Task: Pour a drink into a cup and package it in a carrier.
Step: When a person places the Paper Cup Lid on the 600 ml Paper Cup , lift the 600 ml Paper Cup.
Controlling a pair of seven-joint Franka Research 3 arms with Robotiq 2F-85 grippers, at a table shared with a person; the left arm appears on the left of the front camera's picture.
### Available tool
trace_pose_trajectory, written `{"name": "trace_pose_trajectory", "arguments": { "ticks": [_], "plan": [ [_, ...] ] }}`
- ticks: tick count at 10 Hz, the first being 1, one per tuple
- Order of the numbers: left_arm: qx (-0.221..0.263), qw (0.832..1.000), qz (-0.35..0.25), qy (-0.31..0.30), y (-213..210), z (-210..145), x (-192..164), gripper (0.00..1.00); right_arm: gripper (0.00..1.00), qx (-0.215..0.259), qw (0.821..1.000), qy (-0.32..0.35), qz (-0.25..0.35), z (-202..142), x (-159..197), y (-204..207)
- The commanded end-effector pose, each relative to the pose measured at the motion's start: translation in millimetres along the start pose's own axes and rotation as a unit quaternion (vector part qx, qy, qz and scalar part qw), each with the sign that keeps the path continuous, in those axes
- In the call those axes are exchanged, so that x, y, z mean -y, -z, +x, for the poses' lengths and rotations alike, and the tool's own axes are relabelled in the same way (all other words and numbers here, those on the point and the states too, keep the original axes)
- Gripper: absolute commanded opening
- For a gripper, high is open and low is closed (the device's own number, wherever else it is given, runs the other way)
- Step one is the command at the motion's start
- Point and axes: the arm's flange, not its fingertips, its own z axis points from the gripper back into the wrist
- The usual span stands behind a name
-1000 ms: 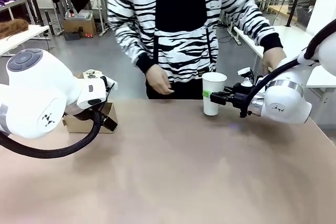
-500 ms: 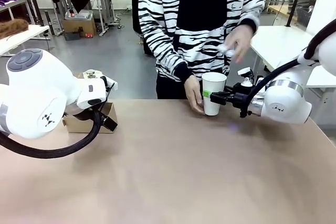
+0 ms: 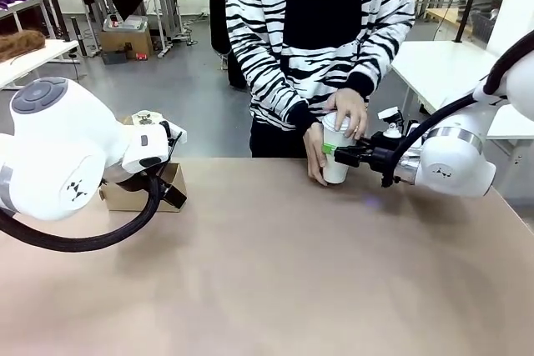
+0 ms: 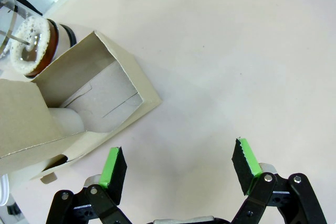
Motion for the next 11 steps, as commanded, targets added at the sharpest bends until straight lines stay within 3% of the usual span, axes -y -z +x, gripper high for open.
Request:
{"name": "trace_pose_trajectory", "arguments": {
  "ticks": [1, 11],
  "plan": [
    [0.001, 1.0, -0.001, 0.0, -0.5, -0.1, -0.3, 1.0, 0.8, 0.002, 1.0, -0.001, -0.001, 3.9, -2.9, 2.6],
    [0.001, 1.0, -0.001, 0.0, -0.5, -0.1, -0.3, 1.0, 0.8, 0.002, 1.0, -0.001, -0.001, 3.9, -2.9, 2.6]
  ]
}}
